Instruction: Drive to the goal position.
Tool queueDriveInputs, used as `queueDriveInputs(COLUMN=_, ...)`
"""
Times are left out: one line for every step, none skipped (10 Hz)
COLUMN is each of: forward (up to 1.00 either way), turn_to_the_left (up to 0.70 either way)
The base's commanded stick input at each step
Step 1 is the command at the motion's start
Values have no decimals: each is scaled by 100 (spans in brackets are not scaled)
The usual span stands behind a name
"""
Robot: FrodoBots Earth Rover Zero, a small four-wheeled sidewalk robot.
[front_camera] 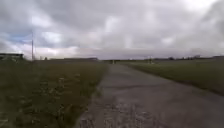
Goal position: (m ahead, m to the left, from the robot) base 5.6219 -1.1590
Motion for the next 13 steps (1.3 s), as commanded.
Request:
queueDriveInputs(forward=100, turn_to_the_left=0)
queueDriveInputs(forward=100, turn_to_the_left=0)
queueDriveInputs(forward=100, turn_to_the_left=0)
queueDriveInputs(forward=100, turn_to_the_left=0)
queueDriveInputs(forward=100, turn_to_the_left=0)
queueDriveInputs(forward=100, turn_to_the_left=0)
queueDriveInputs(forward=100, turn_to_the_left=0)
queueDriveInputs(forward=100, turn_to_the_left=0)
queueDriveInputs(forward=100, turn_to_the_left=0)
queueDriveInputs(forward=100, turn_to_the_left=0)
queueDriveInputs(forward=100, turn_to_the_left=0)
queueDriveInputs(forward=100, turn_to_the_left=-6)
queueDriveInputs(forward=100, turn_to_the_left=-37)
